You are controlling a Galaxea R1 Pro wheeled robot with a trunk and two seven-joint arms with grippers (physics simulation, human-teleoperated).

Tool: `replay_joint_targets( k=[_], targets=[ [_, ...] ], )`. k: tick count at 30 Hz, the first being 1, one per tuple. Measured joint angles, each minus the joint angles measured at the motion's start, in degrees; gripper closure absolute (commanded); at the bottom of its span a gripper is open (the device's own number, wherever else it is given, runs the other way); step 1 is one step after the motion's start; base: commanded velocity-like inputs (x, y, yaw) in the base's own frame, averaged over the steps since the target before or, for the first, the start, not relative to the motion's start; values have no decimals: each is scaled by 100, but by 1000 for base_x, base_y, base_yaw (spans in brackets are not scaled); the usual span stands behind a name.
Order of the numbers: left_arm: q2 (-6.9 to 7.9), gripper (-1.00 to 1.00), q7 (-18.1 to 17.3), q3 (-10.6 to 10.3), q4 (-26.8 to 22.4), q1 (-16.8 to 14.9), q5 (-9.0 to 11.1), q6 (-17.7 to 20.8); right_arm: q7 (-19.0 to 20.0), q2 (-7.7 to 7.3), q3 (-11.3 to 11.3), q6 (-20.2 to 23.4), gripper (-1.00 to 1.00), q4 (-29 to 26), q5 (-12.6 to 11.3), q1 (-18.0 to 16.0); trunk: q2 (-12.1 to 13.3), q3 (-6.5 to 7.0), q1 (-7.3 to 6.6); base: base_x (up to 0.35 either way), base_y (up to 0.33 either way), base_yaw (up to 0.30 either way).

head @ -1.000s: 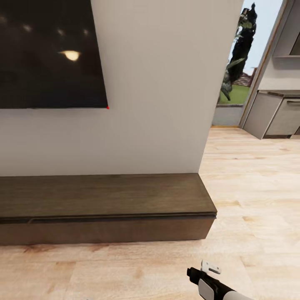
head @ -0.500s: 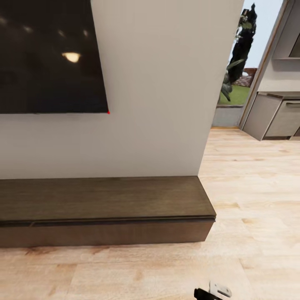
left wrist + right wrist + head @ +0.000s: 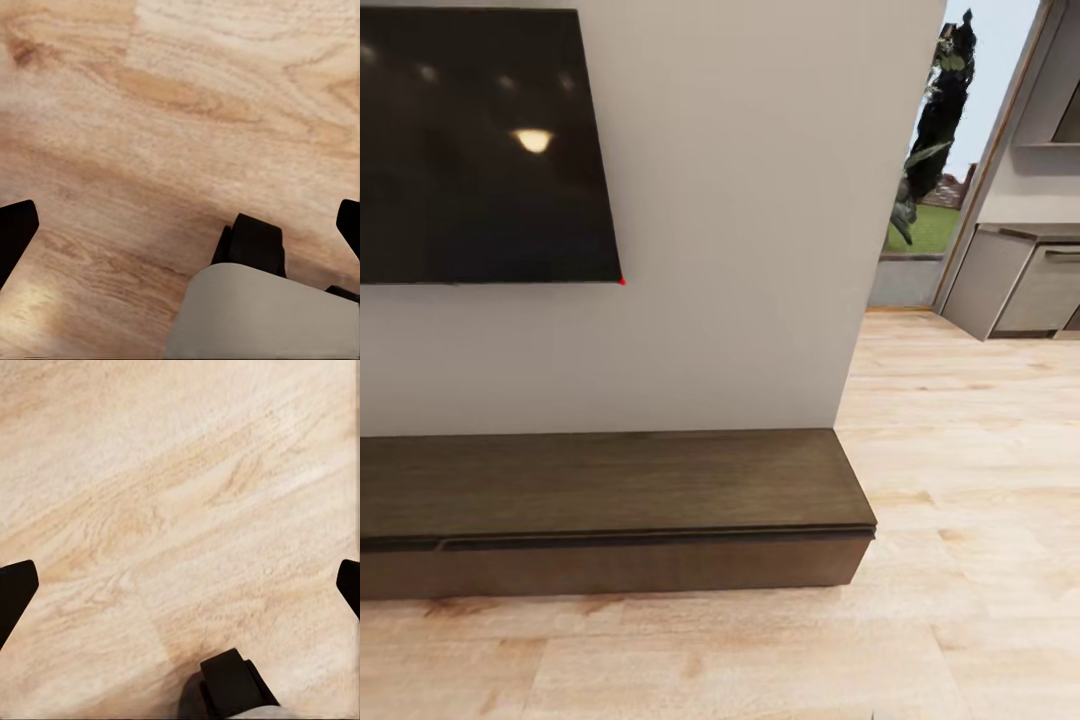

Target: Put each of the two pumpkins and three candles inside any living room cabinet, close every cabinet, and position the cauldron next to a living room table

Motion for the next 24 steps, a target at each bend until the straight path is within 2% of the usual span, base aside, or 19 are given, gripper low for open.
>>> replay_joint_targets(
  k=[5, 13, 24],
  targets=[
    [4, -100, -15, 1, 174, 21, -3, -44, -1, 7, 0, -162, -100, 8, -16, 102, 201, 90, -110, 0, 0, 0],
    [62, -100, -258, -4, 474, 59, -6, -238, -1, 14, -4, -205, -100, 9, -32, 145, 521, 233, -286, 0, 0, 0],
    [76, -100, -279, -9, 510, 57, -7, -247, -1, 23, -5, -199, -100, 18, -44, 153, 963, 431, -527, 0, 0, 0]
  ],
)
